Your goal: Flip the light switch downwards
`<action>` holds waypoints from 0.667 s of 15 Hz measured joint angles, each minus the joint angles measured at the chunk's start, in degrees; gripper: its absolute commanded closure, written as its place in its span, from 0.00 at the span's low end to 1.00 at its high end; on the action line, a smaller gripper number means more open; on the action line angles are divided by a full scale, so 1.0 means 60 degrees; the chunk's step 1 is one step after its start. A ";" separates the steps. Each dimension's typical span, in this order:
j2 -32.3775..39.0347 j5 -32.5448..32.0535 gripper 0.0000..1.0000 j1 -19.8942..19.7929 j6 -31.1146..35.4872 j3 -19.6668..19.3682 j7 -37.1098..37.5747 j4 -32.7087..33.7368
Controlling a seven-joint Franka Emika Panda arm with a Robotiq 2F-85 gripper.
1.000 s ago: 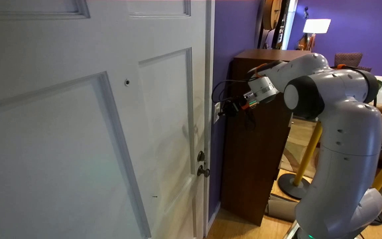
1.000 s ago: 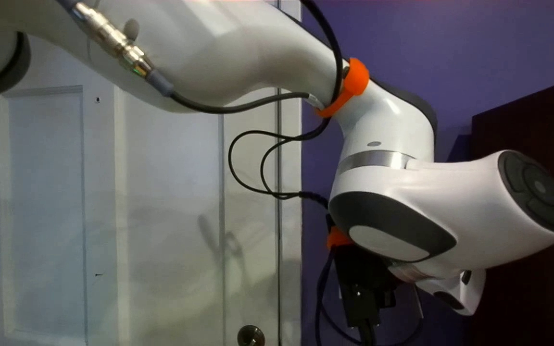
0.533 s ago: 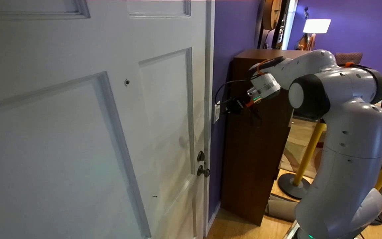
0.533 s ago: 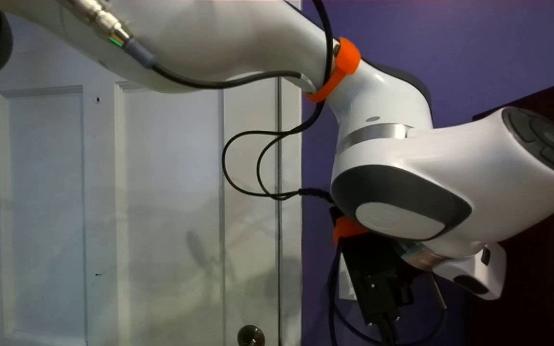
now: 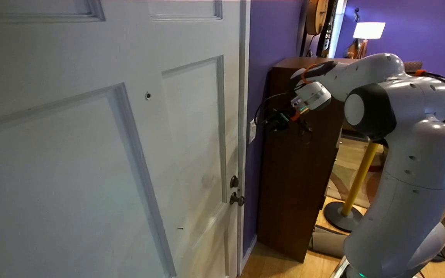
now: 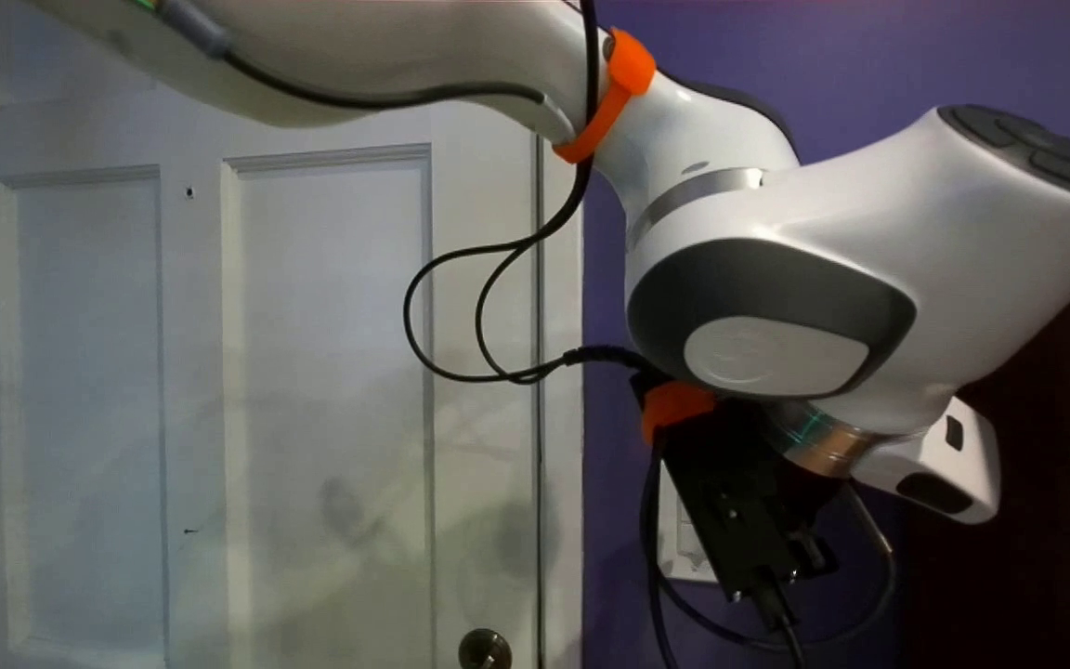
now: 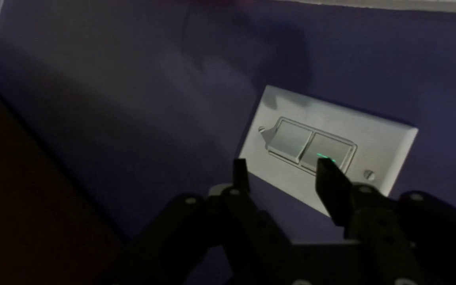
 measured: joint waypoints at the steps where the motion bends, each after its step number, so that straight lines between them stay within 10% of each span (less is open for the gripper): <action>1: -0.0109 -0.0225 0.12 0.0004 0.0047 0.0003 0.0077 -0.0035; 10: -0.1646 -0.2112 0.00 0.0013 0.0894 -0.0006 0.0315 -0.0791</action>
